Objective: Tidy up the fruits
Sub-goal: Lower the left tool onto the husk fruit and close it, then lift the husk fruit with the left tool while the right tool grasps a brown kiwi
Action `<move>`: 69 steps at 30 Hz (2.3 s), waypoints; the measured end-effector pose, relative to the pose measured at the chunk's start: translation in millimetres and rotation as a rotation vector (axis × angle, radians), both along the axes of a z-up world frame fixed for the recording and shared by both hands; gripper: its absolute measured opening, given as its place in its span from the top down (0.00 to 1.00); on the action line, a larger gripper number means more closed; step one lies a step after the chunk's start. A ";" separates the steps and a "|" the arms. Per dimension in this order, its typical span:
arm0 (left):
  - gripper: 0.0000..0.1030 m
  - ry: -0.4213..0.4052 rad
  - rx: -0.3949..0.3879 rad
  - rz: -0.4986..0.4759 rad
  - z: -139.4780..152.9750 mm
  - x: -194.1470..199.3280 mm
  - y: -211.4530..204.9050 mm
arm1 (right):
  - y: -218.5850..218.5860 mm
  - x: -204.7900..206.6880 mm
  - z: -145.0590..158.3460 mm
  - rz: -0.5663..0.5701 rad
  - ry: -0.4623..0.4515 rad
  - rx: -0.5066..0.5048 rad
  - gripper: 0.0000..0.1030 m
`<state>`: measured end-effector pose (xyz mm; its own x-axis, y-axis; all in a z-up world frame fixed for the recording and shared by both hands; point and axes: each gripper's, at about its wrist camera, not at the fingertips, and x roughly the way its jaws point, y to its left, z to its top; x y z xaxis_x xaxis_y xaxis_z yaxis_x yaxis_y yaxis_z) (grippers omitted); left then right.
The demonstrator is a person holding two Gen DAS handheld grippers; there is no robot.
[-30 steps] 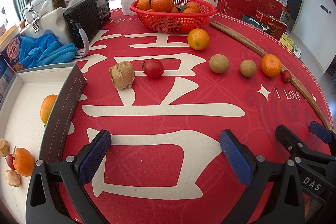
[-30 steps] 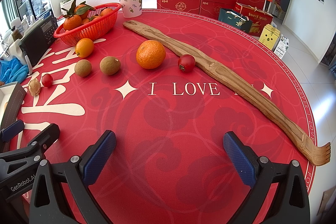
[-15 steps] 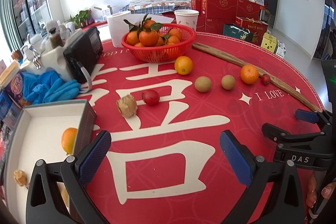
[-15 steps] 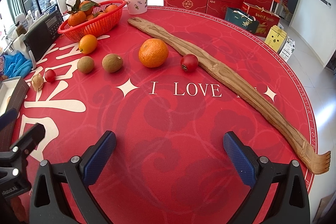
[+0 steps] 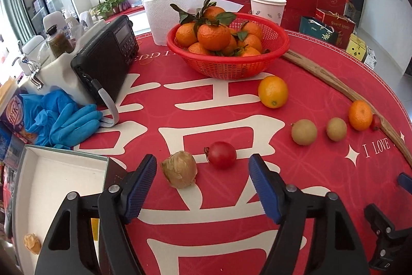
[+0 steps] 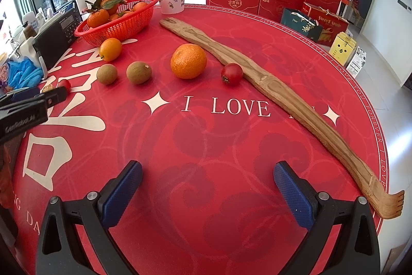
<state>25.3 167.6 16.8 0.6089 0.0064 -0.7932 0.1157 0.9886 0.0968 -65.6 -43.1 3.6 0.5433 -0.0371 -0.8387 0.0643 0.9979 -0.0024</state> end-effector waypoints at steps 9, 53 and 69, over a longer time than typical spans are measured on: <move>0.55 0.036 -0.074 -0.024 -10.1 4.9 3.5 | 0.6 -0.1 -0.2 0.002 0.002 0.000 0.00; 0.75 -0.031 -0.129 -0.038 -9.1 -92.1 32.2 | 42.8 57.8 8.3 0.140 -0.092 0.173 0.72; 0.75 -0.115 -0.165 -0.003 13.5 -104.8 48.5 | 70.5 36.1 17.1 0.256 -0.116 0.232 0.72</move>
